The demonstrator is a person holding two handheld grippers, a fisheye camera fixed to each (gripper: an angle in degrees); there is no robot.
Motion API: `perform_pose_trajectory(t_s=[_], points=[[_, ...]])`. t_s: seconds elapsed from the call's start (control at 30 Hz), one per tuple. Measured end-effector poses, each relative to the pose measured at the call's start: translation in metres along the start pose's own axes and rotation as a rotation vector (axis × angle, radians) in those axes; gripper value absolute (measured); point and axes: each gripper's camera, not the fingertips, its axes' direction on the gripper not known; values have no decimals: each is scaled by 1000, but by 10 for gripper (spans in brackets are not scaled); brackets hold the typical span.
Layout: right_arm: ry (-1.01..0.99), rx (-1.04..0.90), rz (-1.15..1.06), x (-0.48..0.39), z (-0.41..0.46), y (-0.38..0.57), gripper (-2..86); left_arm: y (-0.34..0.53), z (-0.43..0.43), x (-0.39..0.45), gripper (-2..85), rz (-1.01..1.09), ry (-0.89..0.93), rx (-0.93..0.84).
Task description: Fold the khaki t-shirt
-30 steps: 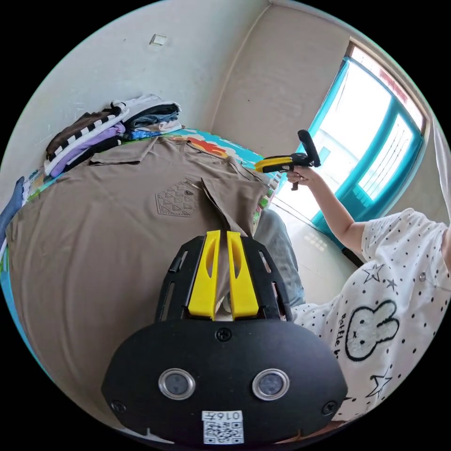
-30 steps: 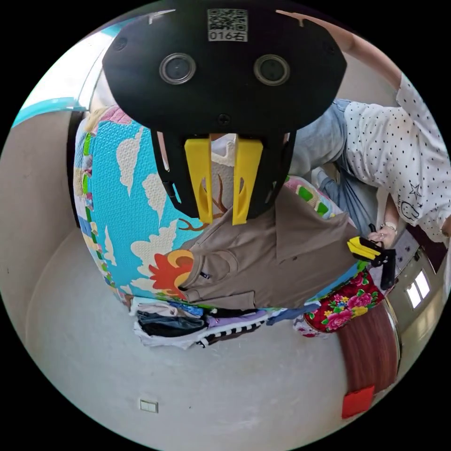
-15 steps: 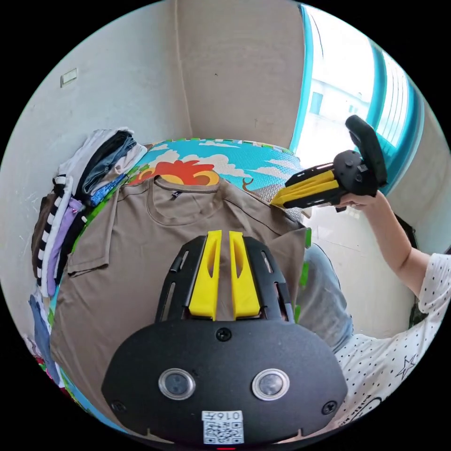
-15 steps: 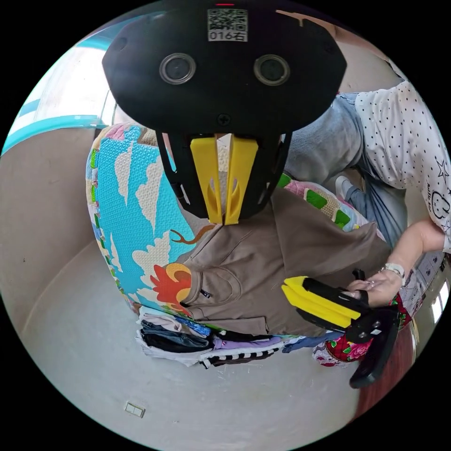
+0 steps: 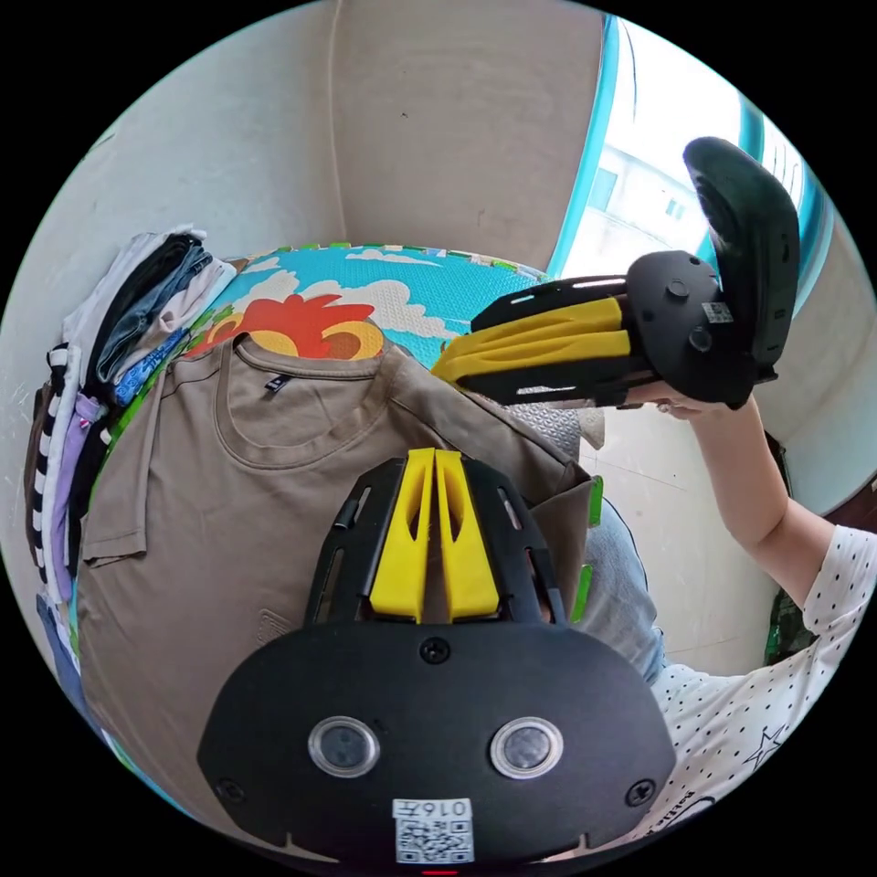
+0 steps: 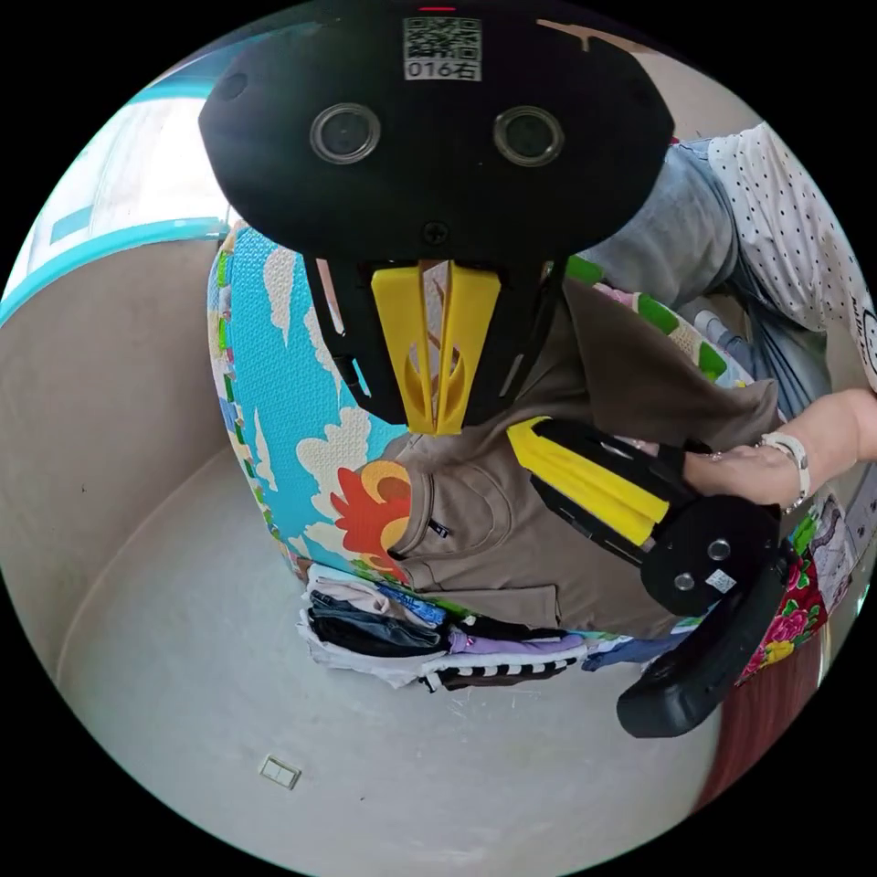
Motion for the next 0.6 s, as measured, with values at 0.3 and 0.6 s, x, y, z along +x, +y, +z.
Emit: perform_pose_trajectory(t_s=[0.3, 0.6], points=[[-53, -46, -54, 0, 20, -6, -5, -22, 3, 2, -10, 16, -41, -2], [-119, 79, 5, 0, -5, 3, -6, -32, 4, -3, -10, 5, -21, 9]])
